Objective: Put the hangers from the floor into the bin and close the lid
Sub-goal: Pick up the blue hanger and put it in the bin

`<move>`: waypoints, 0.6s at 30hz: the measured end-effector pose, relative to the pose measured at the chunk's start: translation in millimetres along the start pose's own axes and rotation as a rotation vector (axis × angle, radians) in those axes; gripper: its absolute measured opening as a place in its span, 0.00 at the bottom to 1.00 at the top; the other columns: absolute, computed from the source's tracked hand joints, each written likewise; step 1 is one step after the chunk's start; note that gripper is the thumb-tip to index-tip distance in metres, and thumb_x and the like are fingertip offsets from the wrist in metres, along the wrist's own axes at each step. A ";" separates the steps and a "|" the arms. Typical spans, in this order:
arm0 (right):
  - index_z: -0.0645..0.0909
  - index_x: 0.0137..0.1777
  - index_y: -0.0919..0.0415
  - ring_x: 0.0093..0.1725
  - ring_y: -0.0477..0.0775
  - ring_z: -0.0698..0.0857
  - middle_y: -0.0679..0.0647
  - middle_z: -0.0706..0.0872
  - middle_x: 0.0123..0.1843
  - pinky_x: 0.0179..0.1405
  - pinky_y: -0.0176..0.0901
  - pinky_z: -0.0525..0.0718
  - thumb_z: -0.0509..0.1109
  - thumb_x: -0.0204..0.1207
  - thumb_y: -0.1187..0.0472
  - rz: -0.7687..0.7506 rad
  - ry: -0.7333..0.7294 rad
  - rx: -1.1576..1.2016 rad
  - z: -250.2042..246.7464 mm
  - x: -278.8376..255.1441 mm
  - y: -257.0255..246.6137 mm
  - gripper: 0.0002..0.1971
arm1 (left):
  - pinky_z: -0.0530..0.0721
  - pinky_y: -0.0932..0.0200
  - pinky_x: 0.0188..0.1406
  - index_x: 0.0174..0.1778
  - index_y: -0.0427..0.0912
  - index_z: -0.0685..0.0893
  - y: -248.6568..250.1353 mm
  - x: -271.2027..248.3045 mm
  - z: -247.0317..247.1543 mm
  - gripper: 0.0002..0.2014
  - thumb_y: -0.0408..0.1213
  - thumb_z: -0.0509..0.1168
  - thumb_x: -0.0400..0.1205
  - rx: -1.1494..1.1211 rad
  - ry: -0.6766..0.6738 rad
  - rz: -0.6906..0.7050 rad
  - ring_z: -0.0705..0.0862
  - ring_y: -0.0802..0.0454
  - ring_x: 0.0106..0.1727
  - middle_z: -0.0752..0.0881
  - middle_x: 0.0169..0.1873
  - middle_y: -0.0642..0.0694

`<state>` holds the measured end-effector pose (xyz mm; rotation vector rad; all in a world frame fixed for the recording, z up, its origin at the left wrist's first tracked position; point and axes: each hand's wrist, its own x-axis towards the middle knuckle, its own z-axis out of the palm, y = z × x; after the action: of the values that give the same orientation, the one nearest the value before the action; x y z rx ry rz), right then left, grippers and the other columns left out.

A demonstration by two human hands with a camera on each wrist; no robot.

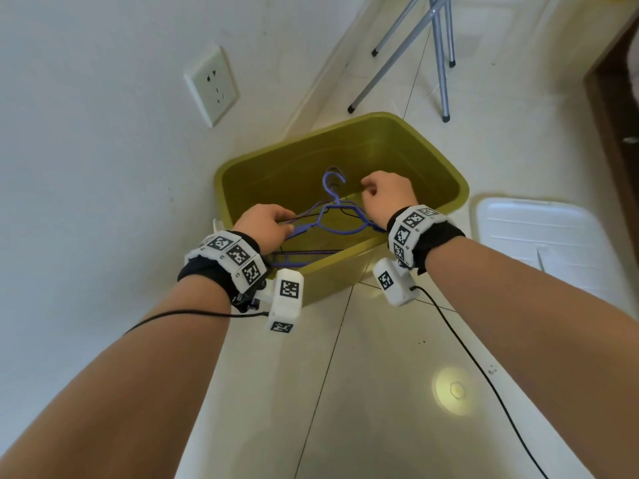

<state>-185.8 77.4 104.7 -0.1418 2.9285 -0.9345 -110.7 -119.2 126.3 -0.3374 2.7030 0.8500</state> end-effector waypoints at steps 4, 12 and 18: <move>0.80 0.66 0.58 0.60 0.58 0.85 0.57 0.86 0.64 0.62 0.47 0.84 0.59 0.81 0.64 -0.039 0.053 0.043 -10.4 -4.6 9.9 0.17 | 0.72 0.52 0.73 0.72 0.44 0.78 26.7 -5.0 4.8 0.19 0.40 0.61 0.84 -0.040 0.050 0.037 0.77 0.47 0.73 0.80 0.71 0.45; 0.84 0.60 0.60 0.58 0.56 0.86 0.56 0.89 0.58 0.64 0.48 0.83 0.60 0.79 0.66 -0.029 0.195 0.103 -57.9 -16.1 71.6 0.14 | 0.75 0.60 0.65 0.68 0.43 0.80 110.3 -13.5 47.8 0.17 0.39 0.62 0.83 -0.235 0.033 0.208 0.81 0.52 0.67 0.84 0.65 0.47; 0.84 0.58 0.61 0.56 0.57 0.85 0.57 0.89 0.56 0.61 0.44 0.80 0.60 0.77 0.68 0.021 0.285 0.158 -86.9 -23.7 121.0 0.15 | 0.79 0.55 0.67 0.64 0.45 0.83 160.2 -15.9 101.4 0.15 0.39 0.63 0.82 -0.221 -0.071 0.267 0.83 0.49 0.64 0.86 0.62 0.46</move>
<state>-178.3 228.1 106.0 0.0340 3.0816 -1.2748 -124.3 70.4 135.3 0.0122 2.6292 1.2149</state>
